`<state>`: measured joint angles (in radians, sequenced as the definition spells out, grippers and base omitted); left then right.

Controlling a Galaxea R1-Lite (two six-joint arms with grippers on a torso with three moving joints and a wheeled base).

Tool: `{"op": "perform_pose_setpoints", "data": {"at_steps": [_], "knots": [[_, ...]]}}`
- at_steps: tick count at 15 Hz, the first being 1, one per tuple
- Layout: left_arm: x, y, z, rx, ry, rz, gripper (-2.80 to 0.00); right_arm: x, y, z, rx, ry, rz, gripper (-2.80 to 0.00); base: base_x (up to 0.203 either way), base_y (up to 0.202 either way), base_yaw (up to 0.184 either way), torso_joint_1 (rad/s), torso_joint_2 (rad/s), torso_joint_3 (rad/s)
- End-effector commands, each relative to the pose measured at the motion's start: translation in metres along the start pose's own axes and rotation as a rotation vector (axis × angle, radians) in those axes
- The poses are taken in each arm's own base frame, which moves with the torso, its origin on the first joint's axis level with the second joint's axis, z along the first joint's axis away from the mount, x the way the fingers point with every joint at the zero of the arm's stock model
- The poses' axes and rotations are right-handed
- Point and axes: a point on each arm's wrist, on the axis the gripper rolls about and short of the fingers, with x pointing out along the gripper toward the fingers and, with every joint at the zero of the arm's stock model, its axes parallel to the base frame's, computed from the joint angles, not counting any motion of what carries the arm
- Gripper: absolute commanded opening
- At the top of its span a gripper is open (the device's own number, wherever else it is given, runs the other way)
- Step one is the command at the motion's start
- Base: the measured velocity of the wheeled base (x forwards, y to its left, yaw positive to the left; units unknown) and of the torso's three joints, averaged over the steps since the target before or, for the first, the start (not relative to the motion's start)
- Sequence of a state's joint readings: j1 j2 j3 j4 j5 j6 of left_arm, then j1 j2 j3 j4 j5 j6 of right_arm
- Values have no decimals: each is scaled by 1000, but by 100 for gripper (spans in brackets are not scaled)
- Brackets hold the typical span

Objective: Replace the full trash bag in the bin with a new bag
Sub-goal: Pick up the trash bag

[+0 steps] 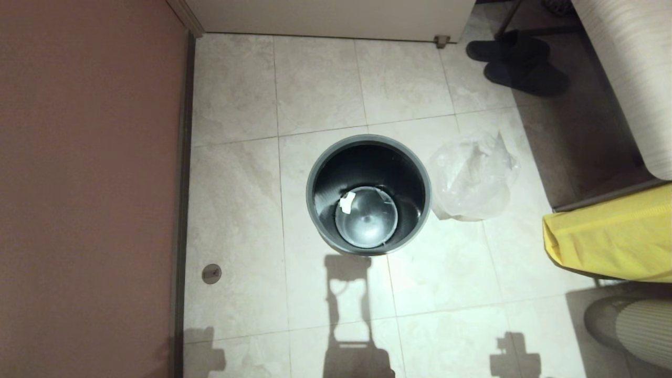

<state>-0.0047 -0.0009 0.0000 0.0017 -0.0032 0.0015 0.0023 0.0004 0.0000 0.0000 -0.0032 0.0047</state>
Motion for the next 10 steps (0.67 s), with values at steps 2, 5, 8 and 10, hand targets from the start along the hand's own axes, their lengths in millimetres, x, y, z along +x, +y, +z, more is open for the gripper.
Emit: {"op": "perform_pose_setpoints", "data": {"at_steps": [2, 5, 8, 10], "knots": [[0, 0, 0, 0, 1, 0, -280, 0, 0, 0, 1, 0, -1, -280, 0, 0, 0, 0, 0, 0], [0, 0, 0, 0, 1, 0, -280, 0, 0, 0, 0, 0, 1, -280, 0, 0, 0, 0, 0, 0], [0, 0, 0, 0, 1, 0, -280, 0, 0, 0, 0, 0, 0, -280, 0, 0, 0, 0, 0, 0], [0, 0, 0, 0, 1, 0, -280, 0, 0, 0, 0, -2, -1, -280, 0, 0, 0, 0, 0, 0]]}}
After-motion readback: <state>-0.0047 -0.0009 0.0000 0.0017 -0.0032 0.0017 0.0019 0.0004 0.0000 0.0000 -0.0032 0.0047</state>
